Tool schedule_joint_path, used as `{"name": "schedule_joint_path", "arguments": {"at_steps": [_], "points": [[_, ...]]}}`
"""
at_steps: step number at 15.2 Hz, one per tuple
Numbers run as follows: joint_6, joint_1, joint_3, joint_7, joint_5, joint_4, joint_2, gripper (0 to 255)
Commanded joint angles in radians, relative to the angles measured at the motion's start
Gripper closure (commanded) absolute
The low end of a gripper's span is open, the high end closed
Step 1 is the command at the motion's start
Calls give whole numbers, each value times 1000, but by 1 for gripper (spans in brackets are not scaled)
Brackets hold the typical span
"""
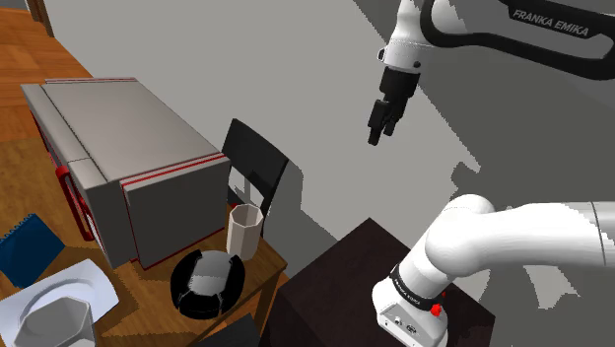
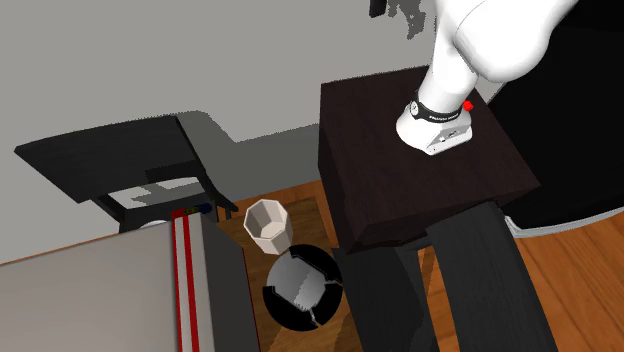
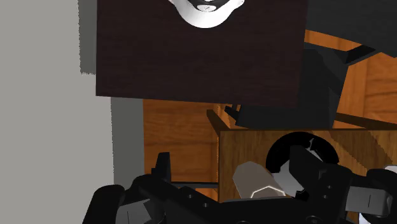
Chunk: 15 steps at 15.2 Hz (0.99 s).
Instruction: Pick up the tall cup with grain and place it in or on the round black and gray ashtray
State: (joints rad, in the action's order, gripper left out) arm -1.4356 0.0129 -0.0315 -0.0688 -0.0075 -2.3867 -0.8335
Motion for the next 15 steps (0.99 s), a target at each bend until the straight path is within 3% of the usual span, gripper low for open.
{"name": "schedule_joint_path", "arguments": {"at_steps": [1,8,15], "points": [[0,0,0,0,0,0,0,0],[-264,19,-36,23,29,-130,116,0],[-537,36,-76,45,49,-189,312,0]]}}
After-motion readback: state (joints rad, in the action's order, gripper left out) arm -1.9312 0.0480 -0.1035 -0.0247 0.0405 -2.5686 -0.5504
